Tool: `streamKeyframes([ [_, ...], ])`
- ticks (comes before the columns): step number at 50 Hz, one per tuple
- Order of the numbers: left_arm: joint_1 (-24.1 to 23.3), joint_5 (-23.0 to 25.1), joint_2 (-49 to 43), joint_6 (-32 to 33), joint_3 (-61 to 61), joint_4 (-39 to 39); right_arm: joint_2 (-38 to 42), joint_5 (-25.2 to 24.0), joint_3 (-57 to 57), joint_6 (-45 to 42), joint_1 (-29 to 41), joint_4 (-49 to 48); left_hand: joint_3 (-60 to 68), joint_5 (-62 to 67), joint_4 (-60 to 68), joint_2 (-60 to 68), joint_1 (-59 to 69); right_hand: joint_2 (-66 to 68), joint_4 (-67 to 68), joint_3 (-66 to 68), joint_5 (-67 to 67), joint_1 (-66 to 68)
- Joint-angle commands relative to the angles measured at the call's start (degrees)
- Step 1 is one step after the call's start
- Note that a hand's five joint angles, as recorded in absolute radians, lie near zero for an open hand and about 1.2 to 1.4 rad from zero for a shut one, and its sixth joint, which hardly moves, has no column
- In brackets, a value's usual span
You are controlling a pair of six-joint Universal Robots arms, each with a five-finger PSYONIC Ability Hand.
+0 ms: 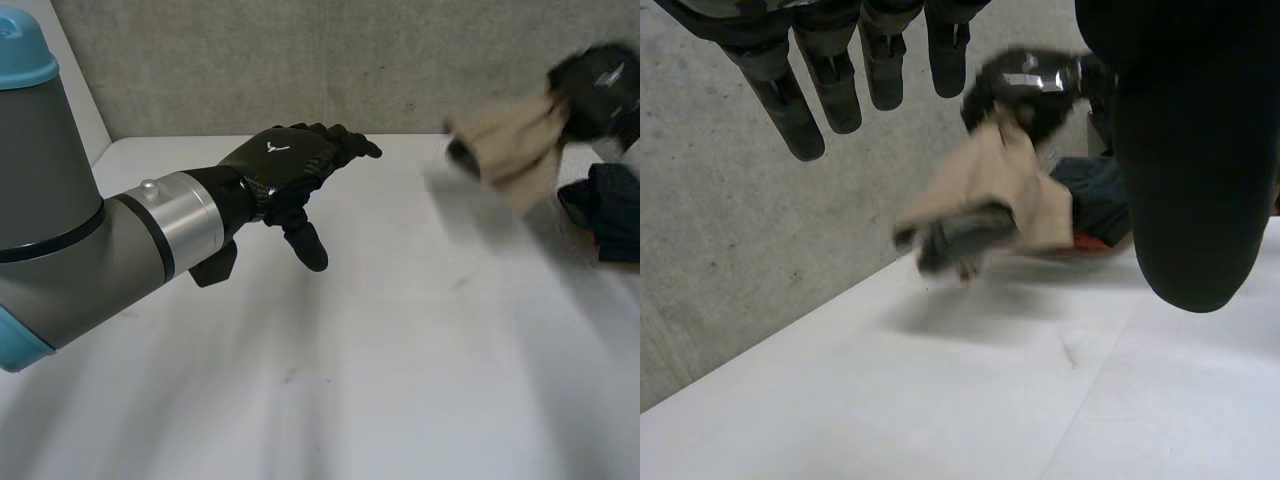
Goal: Fold the laundry.
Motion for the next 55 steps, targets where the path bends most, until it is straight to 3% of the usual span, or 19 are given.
streamKeyframes([
  [1, -0.07, 0.0, 0.09, -0.39, -0.44, 0.15, -0.41, 1.95, -7.77, 17.62, -7.27, -11.6, -1.85, -2.31, -1.56, -1.33, 0.02, 13.87, 11.73, 15.5, 20.34, 30.04],
  [3, -0.08, -0.09, 0.09, -0.39, -0.44, 0.15, 0.2, 0.89, -10.23, 21.85, -9.91, -13.01, -1.85, -2.31, -1.56, -1.33, 0.02, 13.87, 11.73, 15.5, 20.34, 30.04],
  [13, -0.25, -0.09, 0.09, -0.65, -0.62, 0.15, 6.7, -8.5, -14.11, 22.12, -19.57, -12.66, -1.85, -2.31, -1.56, -1.33, 0.02, 13.87, 11.73, 15.5, 20.34, 30.04],
  [21, -0.25, -0.09, 0.09, -2.15, -0.53, 0.76, 13.64, -19.31, -11.83, 22.03, -26.78, -13.1, -1.85, -2.31, -1.56, -1.33, 0.02, 13.87, 11.73, 15.5, 20.34, 30.04],
  [32, -0.16, -0.18, 0.09, -3.99, -0.62, 2.34, 16.91, -27.32, -6.73, 18.61, -32.24, -14.33, -1.85, -2.31, -1.56, -1.33, 0.02, 13.87, 11.73, 15.5, 20.34, 30.04],
  [33, -0.16, -0.18, 0.09, -4.08, -0.62, 2.34, 16.9, -28.28, -6.29, 18.52, -32.67, -14.16, -1.85, -2.31, -1.56, -1.33, 0.02, 5.27, 3.13, 6.9, 11.74, 21.44],
  [36, -0.16, -0.18, 0.18, -4.08, -0.62, 2.34, 16.29, -28.46, -5.67, 18.52, -33.29, -13.98, -1.85, -2.31, -1.56, -1.33, 0.02, -56.13, -58.27, -54.5, -49.66, -39.96],
  [51, -0.16, -0.18, 1.06, -4.08, -0.8, 2.34, 5.57, -23.11, -6.02, 12.9, -42.08, -7.3, -1.85, -2.31, -1.56, -1.33, 0.02, -56.13, -58.27, -54.5, -49.66, -39.96],
  [55, -0.16, -0.09, 1.23, -4.08, -1.24, 2.34, 3.99, -14.78, -7.34, 7.37, -43.58, -7.21, -1.85, -2.31, -1.56, -1.33, 0.02, -56.13, -58.27, -54.5, -49.66, -39.96],
])
